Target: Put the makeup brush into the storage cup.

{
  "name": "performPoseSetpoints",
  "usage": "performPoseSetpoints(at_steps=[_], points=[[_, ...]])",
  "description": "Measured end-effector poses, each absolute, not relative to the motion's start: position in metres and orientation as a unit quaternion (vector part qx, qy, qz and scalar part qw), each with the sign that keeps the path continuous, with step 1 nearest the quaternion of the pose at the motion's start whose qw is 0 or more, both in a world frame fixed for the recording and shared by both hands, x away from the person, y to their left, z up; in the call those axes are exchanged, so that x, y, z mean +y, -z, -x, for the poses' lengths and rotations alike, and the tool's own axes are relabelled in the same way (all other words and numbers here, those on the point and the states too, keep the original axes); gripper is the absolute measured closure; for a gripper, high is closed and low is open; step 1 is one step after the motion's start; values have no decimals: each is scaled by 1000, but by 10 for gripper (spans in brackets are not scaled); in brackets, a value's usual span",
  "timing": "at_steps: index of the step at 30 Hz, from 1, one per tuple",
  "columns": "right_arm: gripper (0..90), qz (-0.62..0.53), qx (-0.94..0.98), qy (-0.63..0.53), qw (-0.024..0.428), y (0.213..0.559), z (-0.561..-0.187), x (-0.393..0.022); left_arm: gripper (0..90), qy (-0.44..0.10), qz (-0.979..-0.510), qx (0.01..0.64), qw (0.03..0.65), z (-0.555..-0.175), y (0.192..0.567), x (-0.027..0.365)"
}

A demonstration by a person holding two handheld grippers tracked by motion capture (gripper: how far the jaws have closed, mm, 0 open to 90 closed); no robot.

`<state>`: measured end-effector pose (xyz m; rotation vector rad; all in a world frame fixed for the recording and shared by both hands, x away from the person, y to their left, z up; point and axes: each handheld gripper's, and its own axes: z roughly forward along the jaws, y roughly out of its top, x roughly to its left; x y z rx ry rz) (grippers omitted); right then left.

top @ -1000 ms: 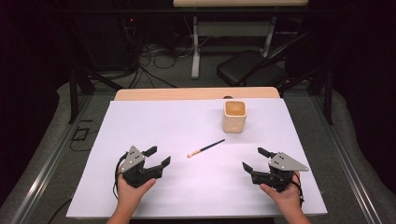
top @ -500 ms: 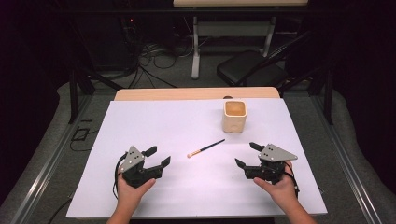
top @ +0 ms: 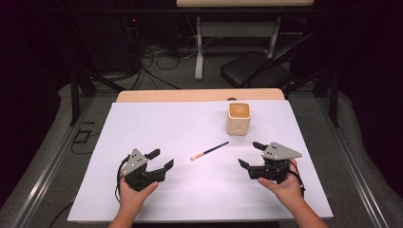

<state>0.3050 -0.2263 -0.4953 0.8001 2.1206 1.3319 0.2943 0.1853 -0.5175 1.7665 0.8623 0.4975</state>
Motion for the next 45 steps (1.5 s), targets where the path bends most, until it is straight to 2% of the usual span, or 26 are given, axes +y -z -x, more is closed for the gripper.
performPoseSetpoints(at_steps=[12,45], points=[[216,-297,802,-469,219,484,-320,-224,328,-208,-740,360,528,-294,518,185],[235,-313,867,-345,174,473,-342,-205,328,-207,-743,359,526,-294,518,184]])
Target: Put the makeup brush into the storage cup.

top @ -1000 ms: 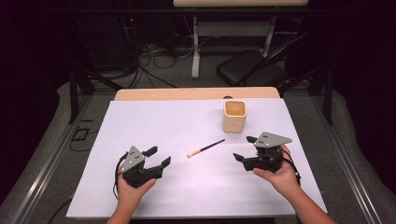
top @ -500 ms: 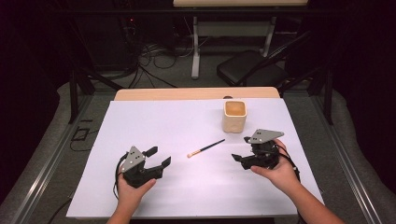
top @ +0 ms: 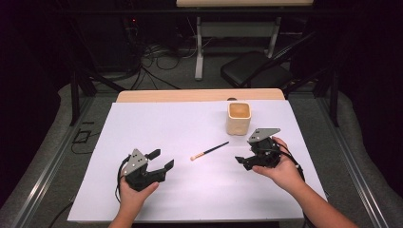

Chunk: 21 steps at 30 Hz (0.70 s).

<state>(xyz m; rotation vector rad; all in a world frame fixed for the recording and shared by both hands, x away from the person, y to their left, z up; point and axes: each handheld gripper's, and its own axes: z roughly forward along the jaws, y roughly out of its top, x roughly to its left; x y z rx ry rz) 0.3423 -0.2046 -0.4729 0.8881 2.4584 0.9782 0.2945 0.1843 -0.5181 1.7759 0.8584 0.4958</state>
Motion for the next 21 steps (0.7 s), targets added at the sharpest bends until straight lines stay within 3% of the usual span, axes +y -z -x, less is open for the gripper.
performPoseSetpoints(at_steps=[21], points=[[264,-306,911,-244,129,475,-355,-194,328,-208,-744,358,524,-295,518,184]])
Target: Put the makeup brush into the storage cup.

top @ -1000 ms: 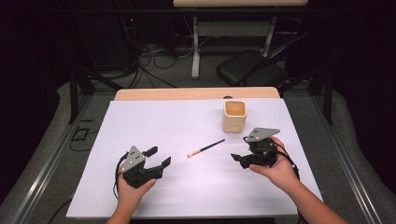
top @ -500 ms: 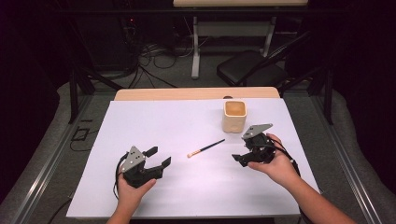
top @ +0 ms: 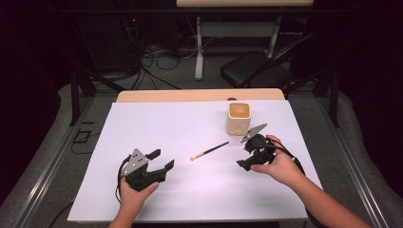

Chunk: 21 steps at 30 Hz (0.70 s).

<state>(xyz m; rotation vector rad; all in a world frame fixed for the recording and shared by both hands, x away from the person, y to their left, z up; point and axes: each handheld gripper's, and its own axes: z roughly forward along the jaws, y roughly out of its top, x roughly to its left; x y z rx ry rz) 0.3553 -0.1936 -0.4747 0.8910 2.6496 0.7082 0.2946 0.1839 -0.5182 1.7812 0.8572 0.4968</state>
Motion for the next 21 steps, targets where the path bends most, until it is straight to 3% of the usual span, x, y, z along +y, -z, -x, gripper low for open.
performPoseSetpoints(at_steps=[21], points=[[287,-262,941,-176,126,472,-373,-178,329,-207,-746,357,524,-295,519,183]])
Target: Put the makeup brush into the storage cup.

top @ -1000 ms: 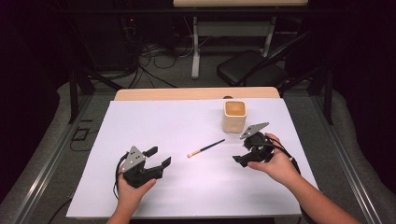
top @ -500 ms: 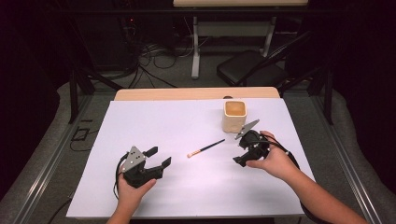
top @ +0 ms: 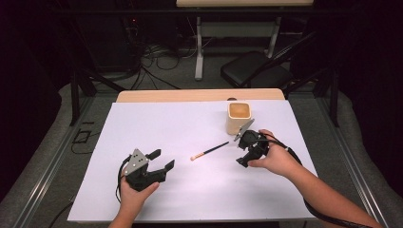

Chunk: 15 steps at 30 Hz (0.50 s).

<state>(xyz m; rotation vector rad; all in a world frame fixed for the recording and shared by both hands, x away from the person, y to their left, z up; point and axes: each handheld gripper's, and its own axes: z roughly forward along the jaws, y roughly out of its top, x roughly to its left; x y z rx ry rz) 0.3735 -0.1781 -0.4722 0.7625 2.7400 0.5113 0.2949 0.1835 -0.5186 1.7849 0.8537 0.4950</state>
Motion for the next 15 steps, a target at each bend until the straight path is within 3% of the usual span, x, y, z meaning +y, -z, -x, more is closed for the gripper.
performPoseSetpoints(at_steps=[15], points=[[294,-234,951,-160,123,474,-386,-157,329,-206,-746,357,523,-295,519,184]])
